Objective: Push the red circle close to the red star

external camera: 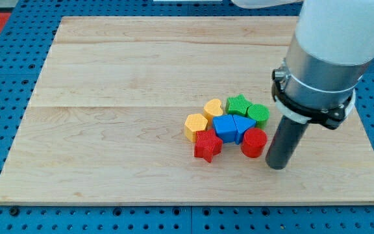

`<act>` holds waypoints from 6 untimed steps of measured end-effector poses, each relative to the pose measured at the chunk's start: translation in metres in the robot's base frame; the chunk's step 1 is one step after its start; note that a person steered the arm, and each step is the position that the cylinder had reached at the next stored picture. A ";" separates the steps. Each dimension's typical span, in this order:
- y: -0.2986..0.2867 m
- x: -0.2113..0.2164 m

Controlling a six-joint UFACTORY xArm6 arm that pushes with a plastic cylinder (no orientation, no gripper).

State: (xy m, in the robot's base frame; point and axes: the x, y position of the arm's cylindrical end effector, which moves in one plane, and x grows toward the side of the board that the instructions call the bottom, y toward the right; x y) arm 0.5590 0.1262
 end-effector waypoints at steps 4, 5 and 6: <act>-0.001 -0.036; -0.005 -0.037; -0.015 -0.031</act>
